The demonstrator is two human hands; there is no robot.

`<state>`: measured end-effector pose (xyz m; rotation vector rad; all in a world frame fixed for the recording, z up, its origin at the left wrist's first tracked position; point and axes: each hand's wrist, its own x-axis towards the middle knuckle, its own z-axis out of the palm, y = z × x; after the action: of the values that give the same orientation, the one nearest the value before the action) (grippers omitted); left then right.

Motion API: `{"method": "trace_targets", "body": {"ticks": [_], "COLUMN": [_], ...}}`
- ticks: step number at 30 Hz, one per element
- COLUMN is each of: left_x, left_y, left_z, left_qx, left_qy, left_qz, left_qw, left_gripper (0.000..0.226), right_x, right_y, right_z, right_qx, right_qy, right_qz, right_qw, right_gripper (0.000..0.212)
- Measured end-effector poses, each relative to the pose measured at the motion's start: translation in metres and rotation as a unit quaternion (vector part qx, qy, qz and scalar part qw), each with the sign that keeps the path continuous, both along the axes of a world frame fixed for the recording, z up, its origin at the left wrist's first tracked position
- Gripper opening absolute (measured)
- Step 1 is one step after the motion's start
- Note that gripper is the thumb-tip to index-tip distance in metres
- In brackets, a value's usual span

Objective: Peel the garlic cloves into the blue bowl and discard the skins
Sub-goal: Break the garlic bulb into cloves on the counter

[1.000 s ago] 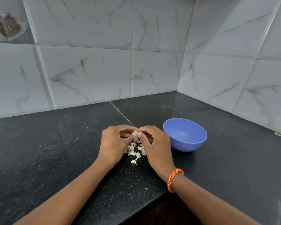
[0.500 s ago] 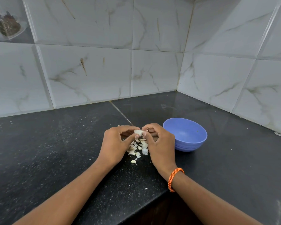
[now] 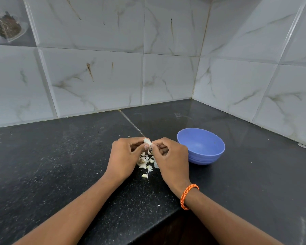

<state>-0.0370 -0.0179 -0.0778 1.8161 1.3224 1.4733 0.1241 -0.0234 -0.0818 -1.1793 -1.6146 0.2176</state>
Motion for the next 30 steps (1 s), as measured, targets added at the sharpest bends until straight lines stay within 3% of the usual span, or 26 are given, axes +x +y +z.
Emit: {"method": "trace_targets", "body": {"ticks": [8, 15, 24, 30], "left_x": [0.002, -0.001, -0.003, -0.002], "left_y": [-0.002, 0.002, -0.001, -0.004], "left_z": [0.000, 0.002, 0.005, 0.011], "left_qx": [-0.019, 0.000, -0.043, -0.025], "left_qy": [-0.045, -0.064, -0.146, -0.095], "left_qz": [-0.001, -0.045, -0.050, -0.027], "left_qw": [0.999, 0.997, 0.987, 0.995], "left_gripper": [0.029, 0.020, 0.014, 0.015], "right_x": [-0.003, 0.001, 0.002, 0.002], "right_y": [-0.004, 0.002, 0.003, -0.002], "right_z": [-0.001, 0.000, 0.000, 0.004], "right_qx": [0.028, -0.033, -0.016, -0.045], "right_qy": [-0.090, 0.064, 0.056, 0.134], "right_qz": [-0.035, 0.059, 0.098, 0.134], "right_qw": [0.995, 0.996, 0.993, 0.981], "right_gripper": [0.013, 0.013, 0.018, 0.012]}}
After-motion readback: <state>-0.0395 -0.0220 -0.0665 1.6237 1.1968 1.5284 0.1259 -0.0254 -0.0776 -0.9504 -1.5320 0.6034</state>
